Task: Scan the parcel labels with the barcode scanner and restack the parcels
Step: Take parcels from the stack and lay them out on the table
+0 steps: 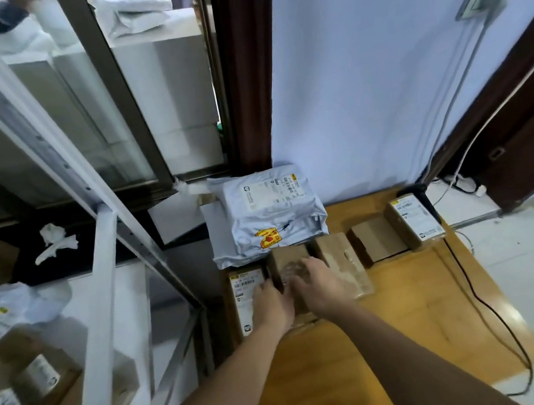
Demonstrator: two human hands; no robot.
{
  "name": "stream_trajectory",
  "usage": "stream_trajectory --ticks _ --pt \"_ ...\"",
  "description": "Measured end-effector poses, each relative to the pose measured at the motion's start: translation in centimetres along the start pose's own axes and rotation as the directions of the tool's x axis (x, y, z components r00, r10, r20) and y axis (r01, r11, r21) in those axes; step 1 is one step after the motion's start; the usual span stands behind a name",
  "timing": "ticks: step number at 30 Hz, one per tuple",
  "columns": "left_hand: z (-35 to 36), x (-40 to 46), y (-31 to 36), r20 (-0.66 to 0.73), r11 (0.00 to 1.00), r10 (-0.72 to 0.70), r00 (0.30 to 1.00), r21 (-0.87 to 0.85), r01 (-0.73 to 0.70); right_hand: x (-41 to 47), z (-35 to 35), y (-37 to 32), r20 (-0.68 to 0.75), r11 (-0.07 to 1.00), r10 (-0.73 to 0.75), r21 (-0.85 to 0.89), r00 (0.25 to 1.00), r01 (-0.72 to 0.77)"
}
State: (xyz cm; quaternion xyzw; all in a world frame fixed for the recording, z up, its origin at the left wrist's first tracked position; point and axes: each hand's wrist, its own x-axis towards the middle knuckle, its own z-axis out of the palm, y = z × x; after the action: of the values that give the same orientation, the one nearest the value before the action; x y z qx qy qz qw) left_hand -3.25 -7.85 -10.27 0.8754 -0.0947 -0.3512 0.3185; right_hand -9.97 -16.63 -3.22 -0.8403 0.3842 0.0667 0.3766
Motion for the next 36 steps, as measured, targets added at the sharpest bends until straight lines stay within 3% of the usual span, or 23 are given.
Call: stream_trajectory --ticks 12,19,21,24,28,32,36 --pt "0.1 -1.3 0.8 -0.09 0.988 -0.025 0.996 -0.157 0.011 -0.7 0.1 0.2 -0.054 0.991 0.001 0.134 0.999 0.007" --pt "-1.9 -3.4 2.0 -0.115 0.94 -0.071 0.991 -0.34 0.028 -2.5 -1.9 -0.2 -0.196 0.968 -0.068 0.226 0.978 0.112" --pt "-3.1 -4.3 3.0 -0.119 0.928 -0.046 0.992 -0.373 -0.002 -3.1 -2.9 -0.5 -0.234 0.955 -0.062 0.27 0.97 0.126" --pt "-5.2 -6.1 5.3 -0.124 0.89 0.033 0.992 -0.449 -0.086 -4.9 -4.8 -1.3 -0.17 0.902 0.011 0.426 0.985 0.064" --pt "-7.5 -8.6 9.1 -0.072 0.838 0.158 0.985 -0.518 -0.172 -7.9 -7.6 -2.6 -0.068 0.747 0.081 0.665 0.994 -0.015" --pt "-9.0 -11.5 12.0 -0.01 0.849 0.281 0.96 -0.465 -0.253 -11.8 -10.0 -3.9 -0.194 0.666 0.102 0.742 0.976 0.078" --pt "-9.7 -15.5 14.2 0.062 0.824 0.411 0.91 -0.453 -0.341 -16.8 -12.0 -4.6 -0.309 0.686 0.156 0.717 0.938 0.122"
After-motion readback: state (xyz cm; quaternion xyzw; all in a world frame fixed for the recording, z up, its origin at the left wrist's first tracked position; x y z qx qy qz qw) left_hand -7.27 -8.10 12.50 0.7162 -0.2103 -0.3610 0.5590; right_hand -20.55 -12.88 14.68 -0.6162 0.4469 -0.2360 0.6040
